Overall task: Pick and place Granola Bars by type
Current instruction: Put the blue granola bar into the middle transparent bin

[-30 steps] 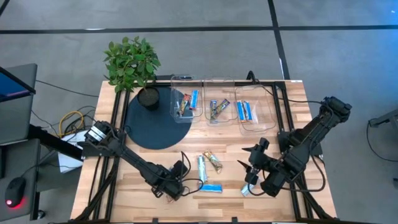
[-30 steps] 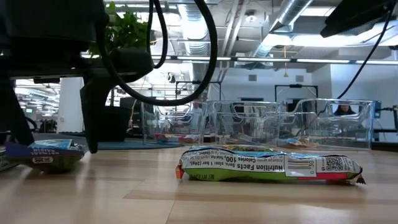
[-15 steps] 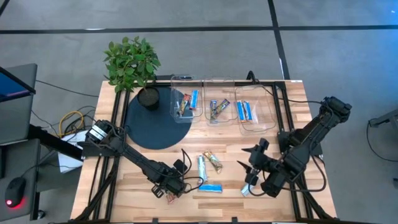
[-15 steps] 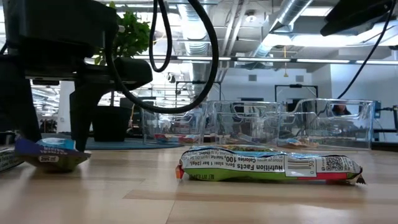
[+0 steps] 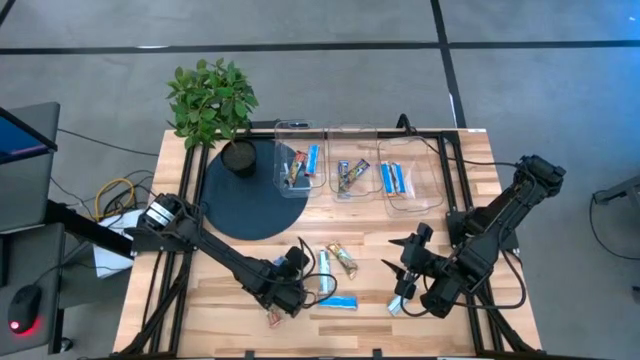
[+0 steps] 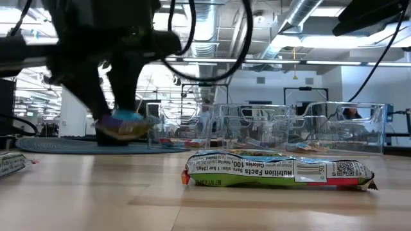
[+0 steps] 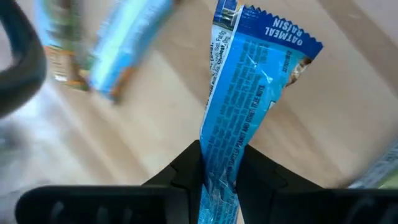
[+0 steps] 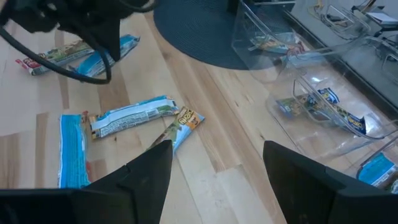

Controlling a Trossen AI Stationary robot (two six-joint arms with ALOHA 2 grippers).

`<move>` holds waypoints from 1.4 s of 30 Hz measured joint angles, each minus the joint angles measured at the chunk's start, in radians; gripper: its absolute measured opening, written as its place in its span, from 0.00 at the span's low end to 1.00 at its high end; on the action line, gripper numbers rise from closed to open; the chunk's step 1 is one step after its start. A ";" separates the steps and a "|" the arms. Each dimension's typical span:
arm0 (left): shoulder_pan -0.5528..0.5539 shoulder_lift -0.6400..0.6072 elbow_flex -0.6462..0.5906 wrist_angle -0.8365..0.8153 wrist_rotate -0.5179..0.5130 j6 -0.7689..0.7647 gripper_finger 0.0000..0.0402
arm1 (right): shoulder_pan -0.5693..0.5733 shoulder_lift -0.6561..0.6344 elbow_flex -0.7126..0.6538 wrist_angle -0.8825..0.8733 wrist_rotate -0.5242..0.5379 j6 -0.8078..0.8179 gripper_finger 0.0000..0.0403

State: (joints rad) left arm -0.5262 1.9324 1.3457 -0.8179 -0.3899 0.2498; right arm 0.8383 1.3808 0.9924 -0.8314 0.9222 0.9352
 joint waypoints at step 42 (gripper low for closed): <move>0.774 0.049 0.215 0.727 0.116 0.864 0.17 | 0.156 0.000 0.000 0.003 -0.001 0.000 0.61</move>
State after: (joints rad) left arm 0.2478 1.9810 1.5604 -0.0908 -0.2740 1.1133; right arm 0.9943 1.3808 0.9920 -0.8289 0.9216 0.9353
